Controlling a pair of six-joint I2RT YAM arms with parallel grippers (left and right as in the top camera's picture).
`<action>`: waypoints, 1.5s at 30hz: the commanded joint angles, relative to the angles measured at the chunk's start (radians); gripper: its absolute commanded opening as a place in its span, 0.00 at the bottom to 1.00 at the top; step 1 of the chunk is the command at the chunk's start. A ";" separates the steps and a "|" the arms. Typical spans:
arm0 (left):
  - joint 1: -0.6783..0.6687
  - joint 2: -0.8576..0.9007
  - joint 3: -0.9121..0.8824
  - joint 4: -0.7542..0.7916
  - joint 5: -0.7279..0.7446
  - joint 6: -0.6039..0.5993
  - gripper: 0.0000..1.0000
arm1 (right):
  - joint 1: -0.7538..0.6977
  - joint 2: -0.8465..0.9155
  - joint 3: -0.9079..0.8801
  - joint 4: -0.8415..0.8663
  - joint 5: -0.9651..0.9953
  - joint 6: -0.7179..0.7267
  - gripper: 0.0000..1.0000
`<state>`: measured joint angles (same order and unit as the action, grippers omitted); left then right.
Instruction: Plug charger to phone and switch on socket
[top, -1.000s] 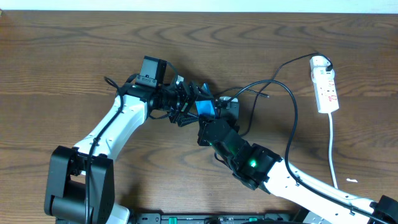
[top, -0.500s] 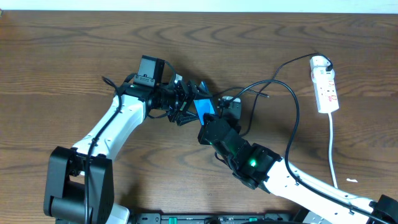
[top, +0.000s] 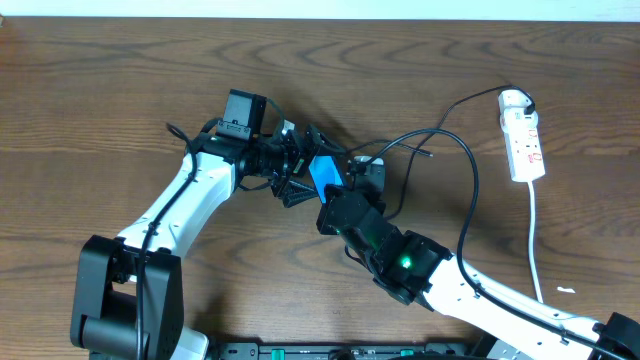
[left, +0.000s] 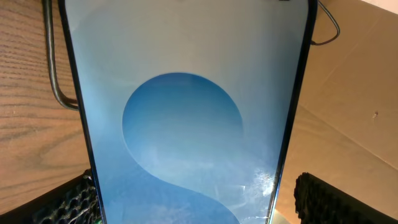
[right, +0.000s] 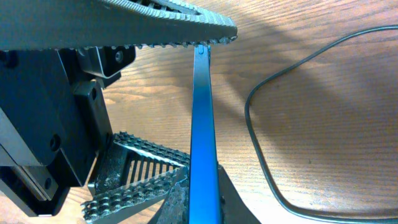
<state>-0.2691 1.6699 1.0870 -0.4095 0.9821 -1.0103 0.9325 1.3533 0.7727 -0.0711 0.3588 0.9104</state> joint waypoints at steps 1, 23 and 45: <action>0.010 -0.024 0.006 0.007 0.012 0.003 0.98 | 0.004 0.002 0.016 0.008 0.017 -0.014 0.01; 0.242 -0.521 0.006 -0.409 -0.288 0.372 0.98 | -0.108 -0.138 0.016 -0.054 -0.051 0.021 0.01; 0.242 -1.258 -0.385 -0.346 -0.523 0.094 0.98 | -0.447 -0.183 0.012 -0.090 -0.663 0.251 0.01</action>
<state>-0.0326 0.4141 0.7616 -0.8085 0.3870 -0.8333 0.5190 1.1946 0.7723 -0.1677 -0.1539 1.0485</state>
